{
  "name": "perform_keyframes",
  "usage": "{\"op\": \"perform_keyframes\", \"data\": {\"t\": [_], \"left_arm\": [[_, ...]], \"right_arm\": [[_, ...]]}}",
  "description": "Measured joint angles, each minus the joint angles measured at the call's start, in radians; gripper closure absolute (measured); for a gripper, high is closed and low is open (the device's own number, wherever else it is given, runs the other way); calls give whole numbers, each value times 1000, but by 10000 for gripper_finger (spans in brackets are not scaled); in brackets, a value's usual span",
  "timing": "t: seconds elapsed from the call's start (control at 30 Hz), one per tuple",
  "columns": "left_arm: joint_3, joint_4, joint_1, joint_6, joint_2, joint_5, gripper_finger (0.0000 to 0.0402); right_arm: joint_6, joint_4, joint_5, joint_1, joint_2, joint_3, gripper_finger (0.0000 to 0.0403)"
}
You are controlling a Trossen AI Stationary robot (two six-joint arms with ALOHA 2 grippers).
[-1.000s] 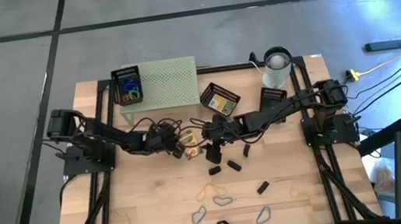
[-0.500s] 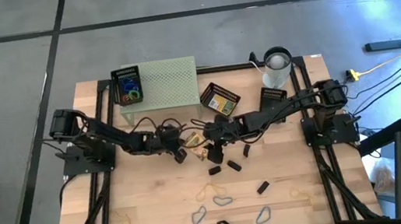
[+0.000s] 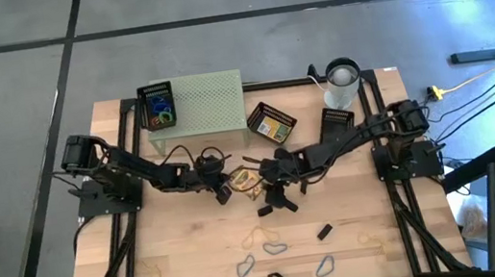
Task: Pick & Place Office Desk Supplies
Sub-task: Put the yellow crayon box into the left black bin
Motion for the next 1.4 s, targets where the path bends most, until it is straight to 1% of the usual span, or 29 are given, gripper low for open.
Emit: {"op": "perform_keyframes", "data": {"t": [0.37, 0.63, 0.77, 0.93, 1.03, 1.17, 1.27, 1.33, 1.4], "left_arm": [[0, 13, 0, -8, -1, -1, 400], [0, 34, 1, -8, -3, 10, 400], [0, 44, 1, -9, -3, 24, 400], [1, 87, 0, -25, -3, 51, 395], [2, 92, 0, -27, -3, 52, 376], [2, 90, 0, -27, -3, 30, 332], [2, 82, 0, -29, -3, -54, 295], [2, 53, 3, -64, -3, -108, 273], [2, 23, 11, -133, 0, -107, 254]], "right_arm": [[49, 13, 10, 11, 1, -33, 200], [55, 70, 57, 14, 57, -31, 200], [72, 78, 116, 16, 62, -31, 200], [71, 88, 108, 13, 63, -31, 200], [68, 89, 108, 13, 64, -31, 200], [68, 90, 108, 13, 64, -31, 200], [68, 90, 108, 13, 64, -32, 200], [68, 89, 108, 13, 64, -32, 200], [68, 89, 108, 13, 64, -32, 200]]}}
